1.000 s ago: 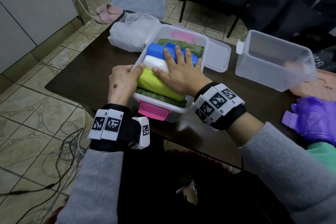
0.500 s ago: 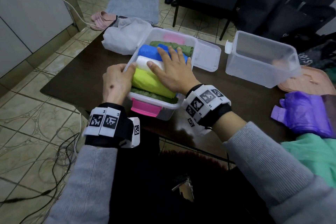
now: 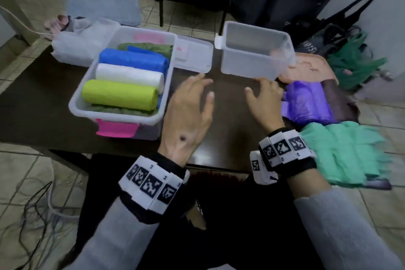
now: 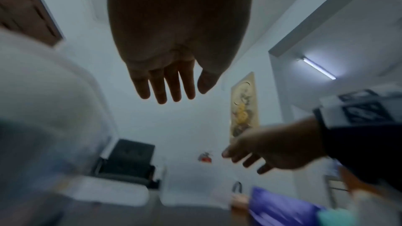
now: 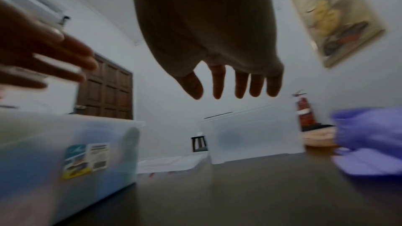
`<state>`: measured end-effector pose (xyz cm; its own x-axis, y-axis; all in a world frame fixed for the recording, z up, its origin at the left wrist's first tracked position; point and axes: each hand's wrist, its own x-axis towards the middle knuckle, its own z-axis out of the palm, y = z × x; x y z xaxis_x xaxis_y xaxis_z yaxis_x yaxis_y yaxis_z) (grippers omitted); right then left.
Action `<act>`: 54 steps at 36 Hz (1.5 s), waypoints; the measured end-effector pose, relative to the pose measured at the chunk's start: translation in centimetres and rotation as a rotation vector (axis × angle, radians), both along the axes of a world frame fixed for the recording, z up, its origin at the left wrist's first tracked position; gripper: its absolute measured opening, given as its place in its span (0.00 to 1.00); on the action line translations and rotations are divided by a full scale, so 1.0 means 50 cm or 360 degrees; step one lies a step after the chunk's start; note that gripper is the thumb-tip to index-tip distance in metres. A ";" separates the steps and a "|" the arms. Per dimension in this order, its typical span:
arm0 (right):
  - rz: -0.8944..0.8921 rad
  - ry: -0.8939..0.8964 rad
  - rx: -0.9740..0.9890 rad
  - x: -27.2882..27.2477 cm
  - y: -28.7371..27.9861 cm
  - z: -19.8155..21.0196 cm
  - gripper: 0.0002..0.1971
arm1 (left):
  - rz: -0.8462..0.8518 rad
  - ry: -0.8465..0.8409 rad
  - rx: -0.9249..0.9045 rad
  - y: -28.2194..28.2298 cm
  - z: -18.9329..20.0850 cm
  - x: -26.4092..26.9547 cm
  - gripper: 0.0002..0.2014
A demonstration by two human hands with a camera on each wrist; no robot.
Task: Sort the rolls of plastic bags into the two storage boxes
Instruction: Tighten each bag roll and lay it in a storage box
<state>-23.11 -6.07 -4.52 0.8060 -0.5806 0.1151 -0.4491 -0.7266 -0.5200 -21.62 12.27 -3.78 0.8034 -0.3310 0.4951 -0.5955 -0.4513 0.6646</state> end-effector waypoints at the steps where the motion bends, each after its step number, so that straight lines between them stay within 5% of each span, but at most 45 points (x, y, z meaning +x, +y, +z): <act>1: -0.0123 0.0038 -0.0009 -0.020 -0.017 0.001 0.21 | -0.0089 0.0089 0.0075 -0.022 -0.017 -0.011 0.19; 6: -0.0661 0.0260 -0.0052 -0.109 -0.078 -0.018 0.28 | -0.0255 0.0532 0.0594 -0.098 -0.106 -0.034 0.26; 10: -0.0848 0.0434 -0.0033 -0.159 -0.113 -0.042 0.34 | -0.0209 0.0642 0.0924 -0.120 -0.155 -0.024 0.31; 22: -0.0938 0.0699 0.0031 -0.188 -0.155 -0.084 0.35 | -0.0063 0.0388 0.1047 -0.099 -0.221 -0.023 0.30; 29: -0.0708 0.0684 -0.0080 -0.172 -0.098 -0.097 0.24 | -0.0058 0.0359 0.1046 -0.099 -0.227 -0.022 0.30; 37: -0.0030 0.0708 -0.0279 -0.109 0.000 -0.109 0.32 | -0.0071 0.0403 0.0968 -0.099 -0.228 -0.019 0.28; 47: 0.0697 0.0657 -0.0198 -0.009 0.033 -0.094 0.32 | -0.0092 0.0656 0.0180 -0.074 -0.219 -0.010 0.27; 50: 0.0808 0.0442 0.0153 -0.006 0.015 -0.074 0.36 | -0.0083 0.0675 0.0122 -0.071 -0.215 -0.004 0.27; 54: 0.0602 -0.0025 0.0199 -0.017 -0.036 -0.053 0.20 | -0.0127 0.0560 0.0173 -0.064 -0.210 0.009 0.32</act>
<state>-23.96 -7.85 -7.17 0.9644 -0.2533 0.0764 -0.1531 -0.7698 -0.6196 -21.16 9.07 -14.29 0.8876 -0.4349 0.1517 -0.3754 -0.4920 0.7855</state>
